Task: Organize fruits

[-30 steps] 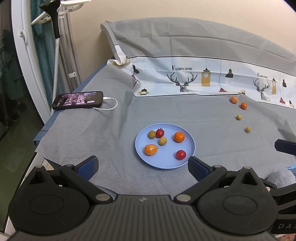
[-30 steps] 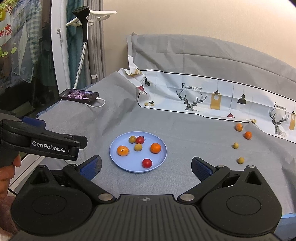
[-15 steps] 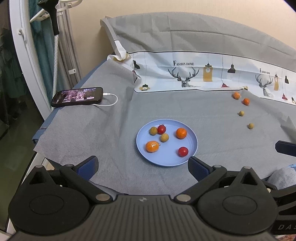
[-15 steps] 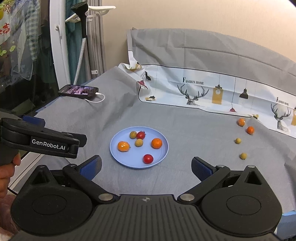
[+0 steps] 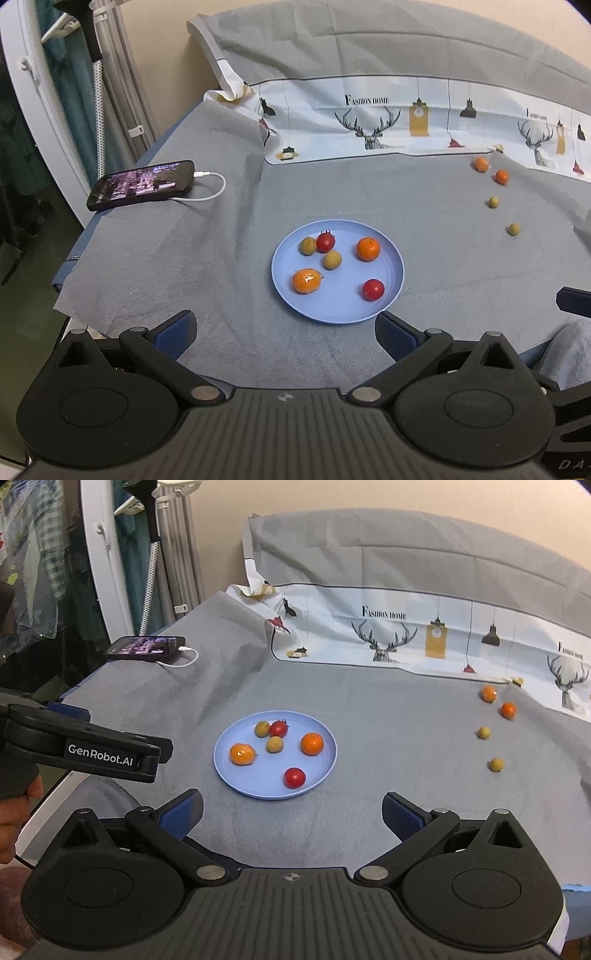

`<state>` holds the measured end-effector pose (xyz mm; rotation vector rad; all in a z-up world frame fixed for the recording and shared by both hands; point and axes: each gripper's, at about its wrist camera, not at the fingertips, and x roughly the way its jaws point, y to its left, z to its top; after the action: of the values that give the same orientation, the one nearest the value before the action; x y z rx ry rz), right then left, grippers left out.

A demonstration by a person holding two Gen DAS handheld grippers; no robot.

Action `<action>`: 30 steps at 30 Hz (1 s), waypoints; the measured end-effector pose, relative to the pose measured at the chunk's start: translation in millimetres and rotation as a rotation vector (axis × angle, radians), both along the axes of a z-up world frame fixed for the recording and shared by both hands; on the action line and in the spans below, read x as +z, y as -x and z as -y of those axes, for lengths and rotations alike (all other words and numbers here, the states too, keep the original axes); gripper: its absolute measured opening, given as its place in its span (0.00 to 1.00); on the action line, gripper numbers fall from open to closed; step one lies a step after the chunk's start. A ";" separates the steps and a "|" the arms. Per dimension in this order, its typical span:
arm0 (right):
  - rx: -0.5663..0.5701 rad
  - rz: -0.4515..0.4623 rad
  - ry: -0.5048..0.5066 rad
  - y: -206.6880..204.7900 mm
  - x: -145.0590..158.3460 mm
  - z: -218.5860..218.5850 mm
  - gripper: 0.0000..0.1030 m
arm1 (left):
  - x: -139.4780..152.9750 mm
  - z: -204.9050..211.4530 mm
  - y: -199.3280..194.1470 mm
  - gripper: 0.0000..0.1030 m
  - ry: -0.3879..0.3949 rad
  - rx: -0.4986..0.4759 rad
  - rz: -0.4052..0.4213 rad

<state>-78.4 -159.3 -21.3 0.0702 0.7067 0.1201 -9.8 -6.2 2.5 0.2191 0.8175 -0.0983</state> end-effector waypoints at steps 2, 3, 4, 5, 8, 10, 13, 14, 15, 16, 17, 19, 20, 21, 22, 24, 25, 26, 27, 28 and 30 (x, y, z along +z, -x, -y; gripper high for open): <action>-0.009 -0.012 -0.011 -3.0 -3.7 4.0 0.99 | -2.3 3.9 -4.3 1.00 -0.008 -0.002 -0.010; -0.015 -0.018 -0.018 -4.7 -5.7 6.6 0.99 | -3.6 6.4 -7.2 1.00 -0.013 -0.004 -0.016; -0.021 -0.025 -0.024 -6.8 -7.7 8.9 0.99 | -5.0 9.0 -10.3 1.00 -0.017 -0.006 -0.021; -0.028 -0.032 -0.031 -8.7 -9.6 11.1 0.99 | -6.2 11.2 -13.1 1.00 -0.021 -0.009 -0.026; -0.058 -0.051 -0.048 -14.6 -16.0 22.6 0.99 | -9.7 22.0 -22.6 1.00 -0.029 -0.022 -0.041; -0.087 -0.063 -0.056 -18.9 -19.5 34.6 0.99 | -11.4 32.9 -30.1 1.00 -0.031 -0.039 -0.051; -0.168 -0.063 -0.061 -22.6 -23.5 61.7 0.99 | -14.2 56.8 -45.0 1.00 -0.031 -0.082 -0.066; -0.205 -0.058 -0.060 -23.5 -23.9 73.9 0.99 | -15.2 67.0 -50.5 1.00 -0.032 -0.102 -0.070; -0.248 -0.051 -0.057 -24.7 -24.1 87.6 0.99 | -16.4 79.1 -56.8 1.00 -0.032 -0.122 -0.073; -0.287 -0.045 -0.054 -26.5 -24.4 101.0 0.99 | -17.6 91.5 -63.7 1.00 -0.031 -0.143 -0.076; -0.328 -0.040 -0.051 -27.7 -24.8 115.8 0.99 | -19.0 105.3 -71.0 1.00 -0.029 -0.166 -0.079; -0.406 -0.028 -0.042 -33.4 -25.8 145.8 0.99 | -23.6 135.2 -87.2 1.00 -0.028 -0.211 -0.084; -0.441 -0.022 -0.035 -37.2 -27.9 163.0 0.99 | -26.7 151.3 -96.4 1.00 -0.025 -0.234 -0.087; -0.473 -0.015 -0.027 -42.0 -30.3 180.9 0.99 | -30.9 168.7 -106.5 1.00 -0.021 -0.260 -0.090; -0.498 -0.007 -0.018 -45.8 -33.9 197.4 0.99 | -35.5 184.6 -116.0 1.00 -0.019 -0.281 -0.092; -0.545 0.008 0.010 -60.2 -42.9 233.1 0.99 | -48.9 222.2 -138.0 1.00 -0.011 -0.329 -0.095; -0.558 0.015 0.022 -68.9 -48.2 250.9 0.99 | -56.3 241.0 -149.7 1.00 -0.015 -0.352 -0.103; -0.568 0.018 0.034 -79.2 -54.9 269.4 0.99 | -64.8 261.1 -162.2 1.00 -0.013 -0.379 -0.112; -0.583 0.016 0.045 -90.4 -62.6 288.1 0.99 | -74.2 280.7 -174.6 1.00 -0.010 -0.409 -0.118; -0.586 0.016 0.047 -103.8 -71.7 307.9 0.99 | -84.4 301.3 -187.3 1.00 -0.014 -0.435 -0.126; -0.575 0.001 0.040 -131.8 -90.1 341.8 0.99 | -105.3 338.0 -212.5 1.00 -0.023 -0.478 -0.149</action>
<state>53.4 -501.1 -111.4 0.2322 0.6641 -0.4445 202.7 -344.2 -102.9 0.4298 0.9022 -0.5597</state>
